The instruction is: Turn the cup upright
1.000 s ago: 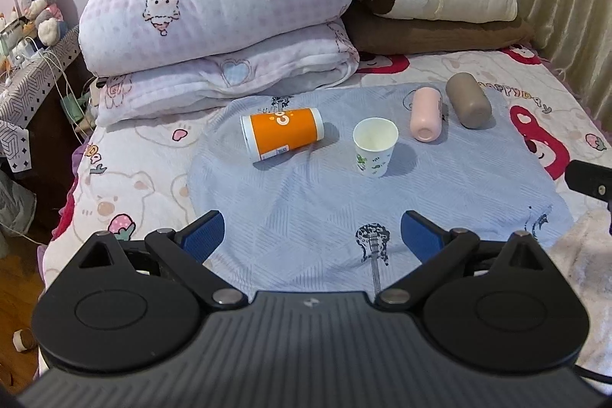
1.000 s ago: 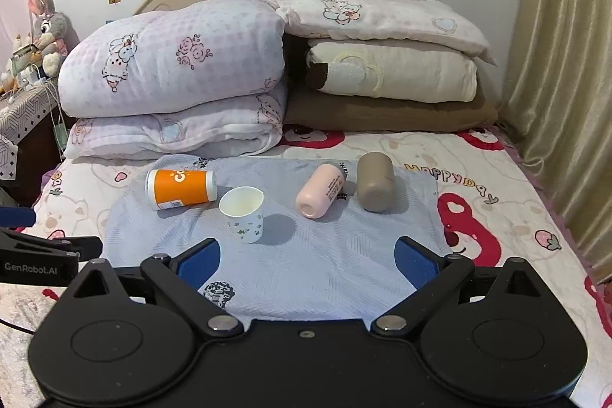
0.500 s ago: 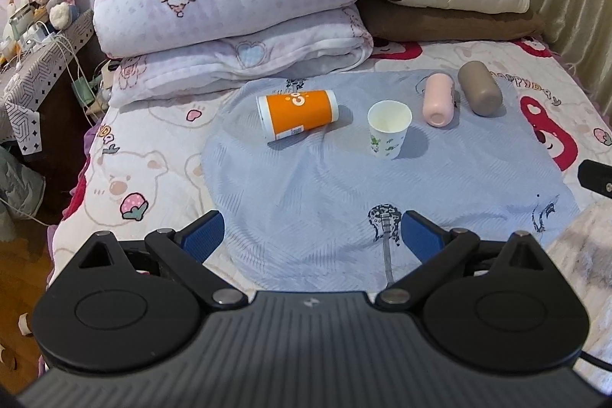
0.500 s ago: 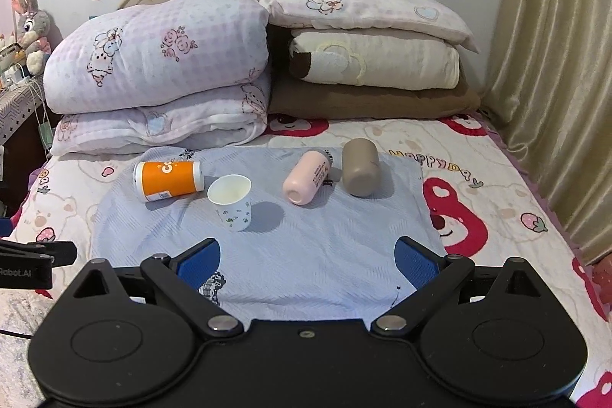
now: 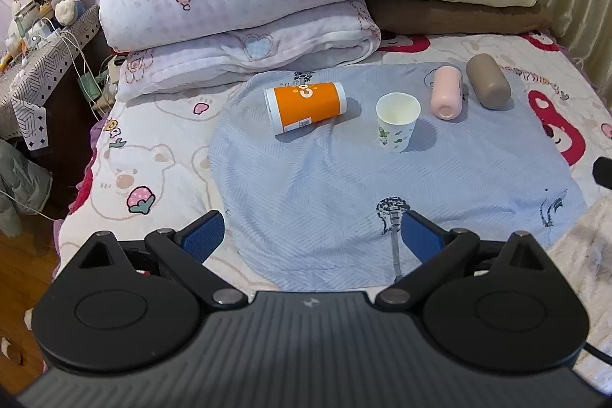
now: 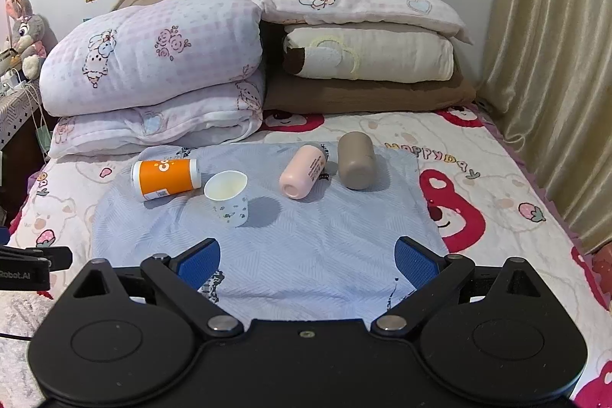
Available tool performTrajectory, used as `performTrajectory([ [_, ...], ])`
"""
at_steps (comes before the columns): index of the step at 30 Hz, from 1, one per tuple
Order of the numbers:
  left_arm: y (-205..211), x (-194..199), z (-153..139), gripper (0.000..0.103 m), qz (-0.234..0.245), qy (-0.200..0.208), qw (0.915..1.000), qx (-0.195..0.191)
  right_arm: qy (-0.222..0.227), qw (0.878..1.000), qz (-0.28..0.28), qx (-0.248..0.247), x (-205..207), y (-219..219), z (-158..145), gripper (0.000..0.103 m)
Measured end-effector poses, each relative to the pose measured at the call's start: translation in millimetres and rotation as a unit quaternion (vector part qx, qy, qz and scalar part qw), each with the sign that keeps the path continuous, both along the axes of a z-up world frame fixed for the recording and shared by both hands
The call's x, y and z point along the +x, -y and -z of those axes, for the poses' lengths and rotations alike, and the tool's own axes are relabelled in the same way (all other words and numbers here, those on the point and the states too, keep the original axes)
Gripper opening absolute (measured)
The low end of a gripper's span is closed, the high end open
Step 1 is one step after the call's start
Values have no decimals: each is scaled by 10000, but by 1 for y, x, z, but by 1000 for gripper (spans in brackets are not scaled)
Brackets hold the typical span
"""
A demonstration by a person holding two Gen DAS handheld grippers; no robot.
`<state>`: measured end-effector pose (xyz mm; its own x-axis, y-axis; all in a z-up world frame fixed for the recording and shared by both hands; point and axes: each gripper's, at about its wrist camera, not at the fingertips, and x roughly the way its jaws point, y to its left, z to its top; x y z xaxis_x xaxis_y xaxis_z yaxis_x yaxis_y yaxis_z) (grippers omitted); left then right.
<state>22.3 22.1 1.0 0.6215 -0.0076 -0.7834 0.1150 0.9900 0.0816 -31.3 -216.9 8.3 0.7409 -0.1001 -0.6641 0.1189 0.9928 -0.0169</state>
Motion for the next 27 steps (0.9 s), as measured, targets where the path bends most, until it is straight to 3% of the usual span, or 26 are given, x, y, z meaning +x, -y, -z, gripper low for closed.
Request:
performTrajectory([
  [27,1,4,5,100,44,-122,9999,69,-47,9999,15,-143,2,-1,4,100],
])
